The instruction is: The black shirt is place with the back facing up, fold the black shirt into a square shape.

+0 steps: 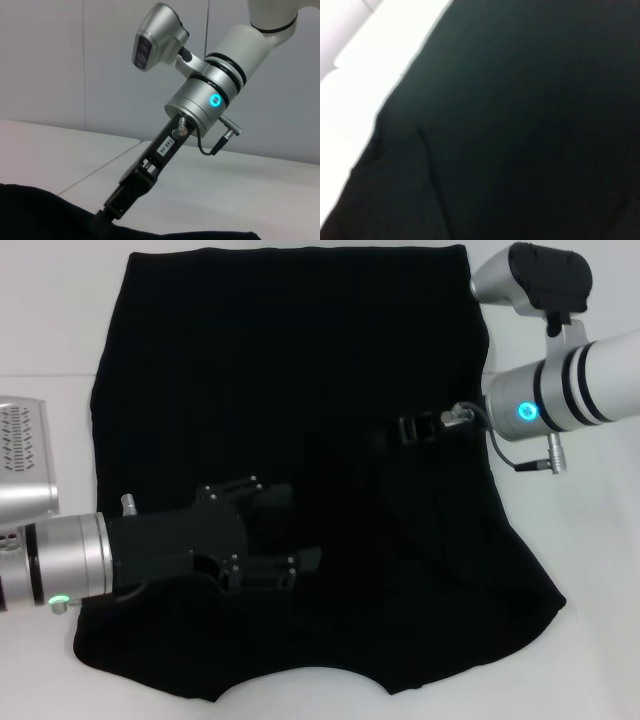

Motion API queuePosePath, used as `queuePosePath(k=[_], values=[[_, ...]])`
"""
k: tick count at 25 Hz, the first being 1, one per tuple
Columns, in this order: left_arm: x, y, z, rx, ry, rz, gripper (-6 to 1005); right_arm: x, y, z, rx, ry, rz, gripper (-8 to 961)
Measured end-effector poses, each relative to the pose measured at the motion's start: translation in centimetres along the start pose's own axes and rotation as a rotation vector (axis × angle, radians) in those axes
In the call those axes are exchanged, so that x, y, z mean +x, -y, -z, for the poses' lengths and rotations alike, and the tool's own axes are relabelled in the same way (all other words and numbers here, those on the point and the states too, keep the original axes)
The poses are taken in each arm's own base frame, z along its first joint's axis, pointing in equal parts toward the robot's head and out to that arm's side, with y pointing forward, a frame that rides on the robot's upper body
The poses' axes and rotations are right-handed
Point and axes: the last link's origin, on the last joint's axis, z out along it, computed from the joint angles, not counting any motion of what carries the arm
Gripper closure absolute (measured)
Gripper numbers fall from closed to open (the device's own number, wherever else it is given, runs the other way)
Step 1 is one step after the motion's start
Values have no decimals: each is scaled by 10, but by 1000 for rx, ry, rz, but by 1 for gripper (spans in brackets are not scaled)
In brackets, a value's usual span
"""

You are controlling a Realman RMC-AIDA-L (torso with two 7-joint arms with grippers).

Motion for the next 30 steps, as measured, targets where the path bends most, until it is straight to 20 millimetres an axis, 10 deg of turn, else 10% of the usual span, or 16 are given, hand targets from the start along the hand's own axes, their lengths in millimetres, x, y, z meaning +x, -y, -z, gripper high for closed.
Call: queuePosePath(k=[8, 17, 30], values=[[2, 2, 3, 11, -13, 22, 125, -7, -1, 5, -52, 73, 23, 564], [10, 0, 38, 1, -26, 135, 125, 29, 8, 14, -201, 158, 64, 162], [-31, -4, 112, 239, 230, 163, 124, 47, 3, 9, -257, 154, 80, 177]])
